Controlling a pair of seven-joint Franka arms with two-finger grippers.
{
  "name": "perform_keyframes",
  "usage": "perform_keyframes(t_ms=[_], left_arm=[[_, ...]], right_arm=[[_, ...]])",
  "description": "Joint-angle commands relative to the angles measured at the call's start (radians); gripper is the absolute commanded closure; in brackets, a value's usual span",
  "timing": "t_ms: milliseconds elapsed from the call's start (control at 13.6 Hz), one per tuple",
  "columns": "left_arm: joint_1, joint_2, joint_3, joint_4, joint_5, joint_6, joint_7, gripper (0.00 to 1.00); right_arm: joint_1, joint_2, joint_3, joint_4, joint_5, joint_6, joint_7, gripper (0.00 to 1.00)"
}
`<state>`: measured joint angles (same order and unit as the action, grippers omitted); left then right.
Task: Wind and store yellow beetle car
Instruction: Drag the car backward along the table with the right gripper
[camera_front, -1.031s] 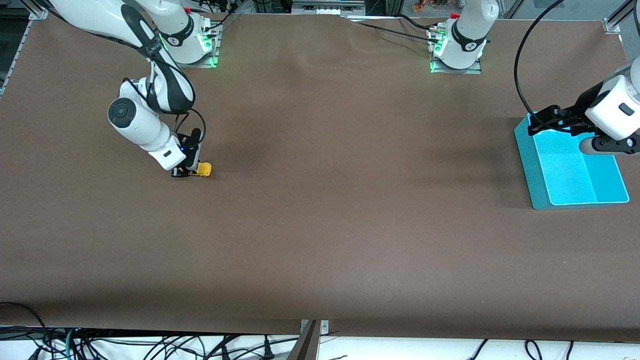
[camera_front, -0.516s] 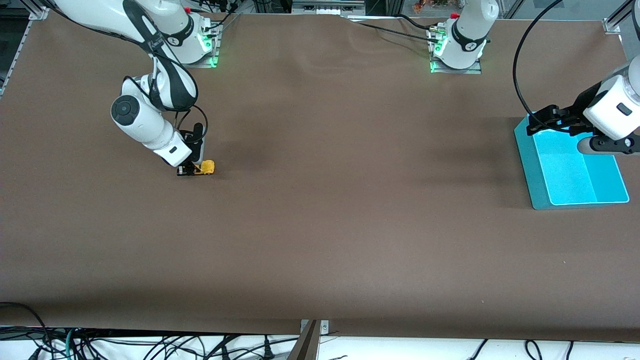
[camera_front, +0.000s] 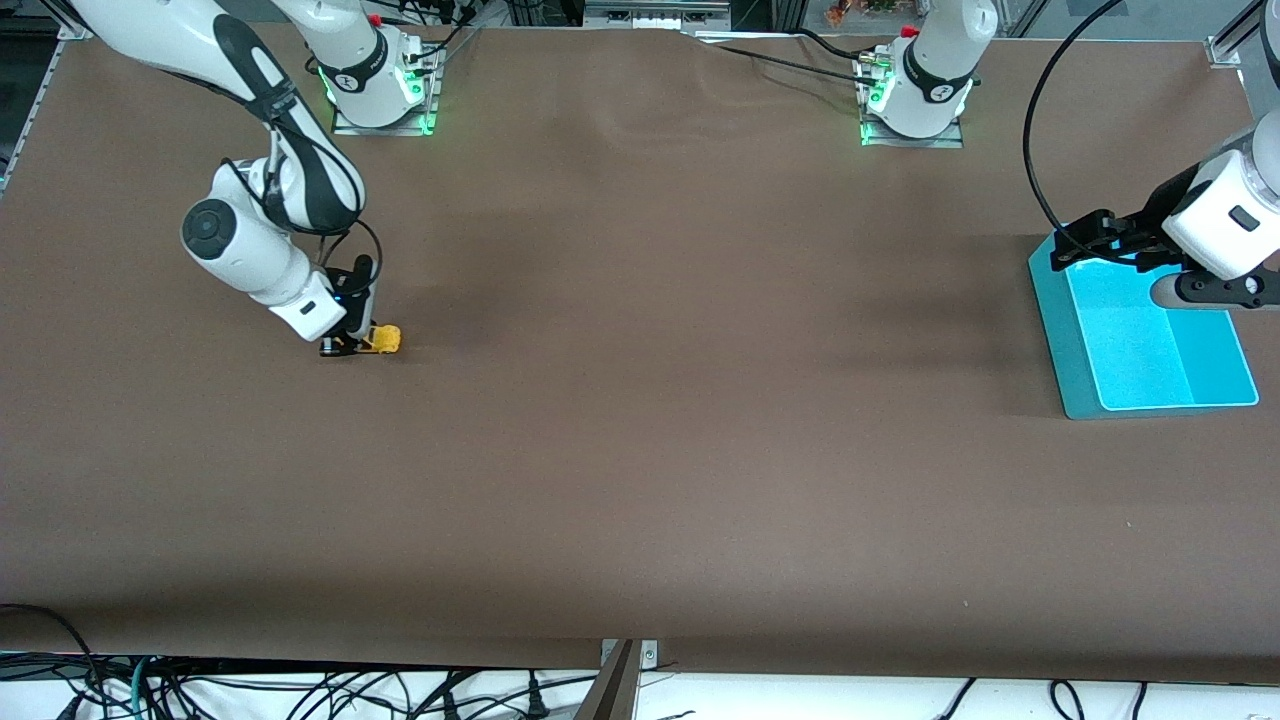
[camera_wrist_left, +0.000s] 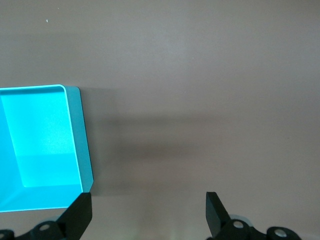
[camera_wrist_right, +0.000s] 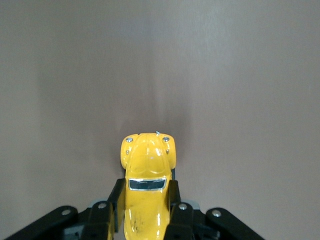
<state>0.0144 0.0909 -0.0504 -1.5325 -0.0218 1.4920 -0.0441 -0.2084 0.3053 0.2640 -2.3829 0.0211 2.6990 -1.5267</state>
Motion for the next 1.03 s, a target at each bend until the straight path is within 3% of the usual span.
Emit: perform_keyframes(t_ms=[0,368,663,737,810,884,958], left_arm=[[0.002,0.012,0.003,0.028,-0.023,-0.009,0.001,0.0],[-0.002,0.012,0.003,0.026,-0.023,-0.009,0.0,0.0],[-0.001,0.012,0.001,0.026,-0.023,-0.007,0.001,0.0],[-0.002,0.012,0.001,0.028,-0.027,-0.007,0.001,0.0],[-0.004,0.012,0.001,0.026,-0.032,-0.007,0.001,0.0],[-0.002,0.012,0.001,0.026,-0.032,-0.007,0.001,0.0],[-0.002,0.012,0.001,0.026,-0.032,-0.007,0.001,0.0]], right_arm=[[-0.086,0.078,-0.023,-0.007,0.0,0.047,-0.12,0.78],[-0.2,0.09,-0.089,0.002,0.002,0.004,-0.266,0.78],[-0.2,0.078,-0.085,0.013,0.003,-0.024,-0.262,0.64],[-0.2,0.077,-0.08,0.022,0.002,-0.051,-0.262,0.54],[-0.2,0.071,-0.065,0.042,0.003,-0.073,-0.262,0.34],[-0.198,0.067,-0.049,0.065,0.003,-0.1,-0.26,0.0],[-0.198,0.061,-0.036,0.092,0.003,-0.138,-0.257,0.0]])
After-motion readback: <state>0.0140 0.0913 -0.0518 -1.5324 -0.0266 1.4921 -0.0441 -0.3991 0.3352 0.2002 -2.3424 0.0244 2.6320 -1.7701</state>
